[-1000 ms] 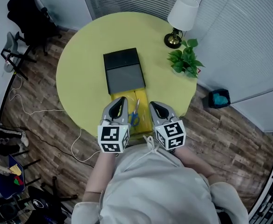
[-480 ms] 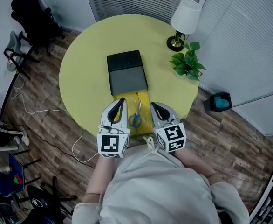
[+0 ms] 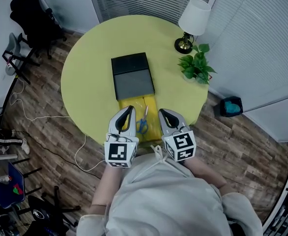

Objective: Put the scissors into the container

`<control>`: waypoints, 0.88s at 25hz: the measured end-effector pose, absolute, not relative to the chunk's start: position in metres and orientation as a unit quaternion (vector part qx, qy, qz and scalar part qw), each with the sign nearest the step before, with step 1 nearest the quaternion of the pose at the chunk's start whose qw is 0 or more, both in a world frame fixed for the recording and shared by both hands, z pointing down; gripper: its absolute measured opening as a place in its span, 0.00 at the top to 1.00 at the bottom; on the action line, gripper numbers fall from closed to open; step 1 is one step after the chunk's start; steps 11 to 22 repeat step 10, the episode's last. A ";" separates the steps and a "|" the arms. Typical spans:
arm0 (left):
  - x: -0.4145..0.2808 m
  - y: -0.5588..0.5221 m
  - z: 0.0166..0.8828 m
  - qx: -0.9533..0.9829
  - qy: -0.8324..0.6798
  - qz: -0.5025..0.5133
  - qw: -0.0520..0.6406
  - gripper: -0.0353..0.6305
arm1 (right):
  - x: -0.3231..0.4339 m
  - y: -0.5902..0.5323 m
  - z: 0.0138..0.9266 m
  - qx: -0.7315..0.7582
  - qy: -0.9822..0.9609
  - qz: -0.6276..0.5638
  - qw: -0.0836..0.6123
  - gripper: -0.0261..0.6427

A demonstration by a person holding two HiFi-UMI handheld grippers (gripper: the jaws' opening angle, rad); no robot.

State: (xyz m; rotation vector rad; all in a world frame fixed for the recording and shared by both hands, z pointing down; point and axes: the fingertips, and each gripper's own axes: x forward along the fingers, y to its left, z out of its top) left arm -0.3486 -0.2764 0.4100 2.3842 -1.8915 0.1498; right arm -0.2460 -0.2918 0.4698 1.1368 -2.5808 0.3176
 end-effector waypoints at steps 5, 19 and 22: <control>-0.348 -0.274 0.417 0.783 -0.617 0.060 0.054 0.94 | -0.250 -0.288 0.475 0.393 -0.898 0.110 0.163 0.96; -0.350 -0.274 0.423 0.782 -0.617 0.064 0.060 0.94 | -0.250 -0.288 0.478 0.395 -0.896 0.114 0.169 0.96; -0.350 -0.274 0.423 0.782 -0.617 0.064 0.060 0.94 | -0.250 -0.288 0.478 0.395 -0.896 0.114 0.169 0.96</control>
